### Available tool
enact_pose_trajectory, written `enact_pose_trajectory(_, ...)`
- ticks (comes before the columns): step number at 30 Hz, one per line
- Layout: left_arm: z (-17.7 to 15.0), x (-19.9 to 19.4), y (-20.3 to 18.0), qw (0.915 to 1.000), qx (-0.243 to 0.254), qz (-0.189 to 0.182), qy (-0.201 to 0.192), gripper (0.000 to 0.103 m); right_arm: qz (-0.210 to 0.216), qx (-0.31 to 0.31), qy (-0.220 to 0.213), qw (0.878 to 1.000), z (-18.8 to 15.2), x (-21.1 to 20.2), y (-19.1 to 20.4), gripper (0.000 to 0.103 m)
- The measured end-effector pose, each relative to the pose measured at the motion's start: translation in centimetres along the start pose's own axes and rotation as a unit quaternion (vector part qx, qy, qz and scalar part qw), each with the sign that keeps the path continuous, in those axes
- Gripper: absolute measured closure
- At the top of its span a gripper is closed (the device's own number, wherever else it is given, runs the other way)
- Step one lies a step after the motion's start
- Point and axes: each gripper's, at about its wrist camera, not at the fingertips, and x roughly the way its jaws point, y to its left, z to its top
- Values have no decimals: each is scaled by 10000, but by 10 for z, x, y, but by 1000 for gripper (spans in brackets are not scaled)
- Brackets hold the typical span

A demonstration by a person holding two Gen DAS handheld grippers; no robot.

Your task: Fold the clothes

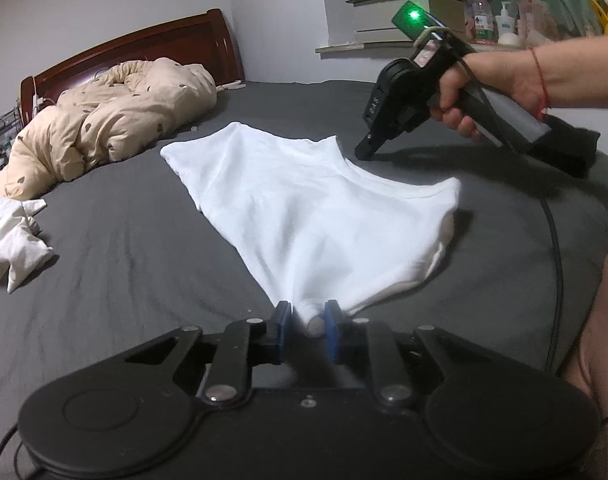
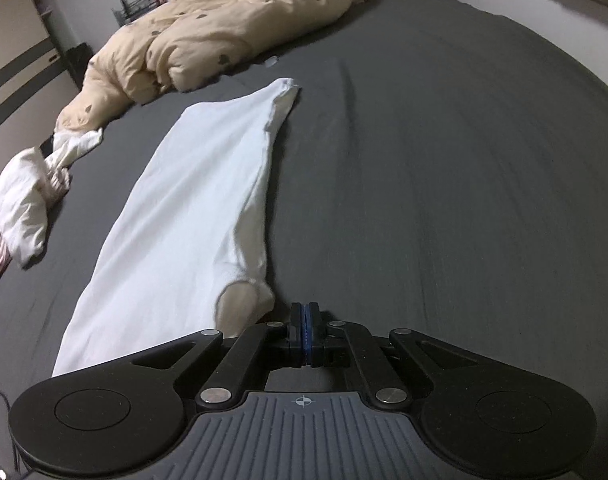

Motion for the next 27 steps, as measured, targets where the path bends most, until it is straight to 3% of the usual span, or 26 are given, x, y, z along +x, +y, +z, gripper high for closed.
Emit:
enact_pose_trajectory(4, 3, -6, 9, 9997, -244, 4, -52, 80, 184, -86, -228, 9995, 2, -14, 11, 99)
enact_pose_trajectory(5, 4, -6, 10, 9996, -276, 5, -44, 79, 209, -131, -245, 9994, 4, -15, 15, 90)
enact_pose_trajectory(7, 5, -5, 13, 9994, -352, -10, 7, 77, 232, -186, -261, 9992, 9, -14, 22, 62)
enact_pose_trajectory(8, 5, -4, 14, 9992, -395, -23, 38, 77, 248, -202, -279, 9991, 11, -14, 25, 43)
enact_pose_trajectory(9, 5, -3, 15, 9990, -441, -37, 69, 77, 277, -186, -325, 9989, 14, -13, 26, 42)
enact_pose_trajectory(13, 4, 3, 19, 9976, -648, -125, 207, 77, 295, -196, -342, 9988, 21, -1, 33, 43)
enact_pose_trajectory(14, 4, 4, 20, 9971, -709, -149, 228, 77, 268, -179, -289, 9991, 21, 4, 34, 50)
enact_pose_trajectory(15, 3, 4, 21, 9969, -737, -166, 227, 78, 241, -162, -236, 9993, 22, 9, 35, 69)
enact_pose_trajectory(17, 3, 4, 21, 9969, -734, -197, 200, 84, 203, -108, -130, 9997, 23, 18, 36, 92)
enact_pose_trajectory(20, 3, 2, 20, 9972, -695, -227, 169, 92, 248, 201, -28, 9995, 21, 26, 28, 96)
enact_pose_trajectory(27, 2, -1, 21, 9973, -650, -302, 167, 94, 57, 847, -115, 9963, 13, 20, 7, 96)
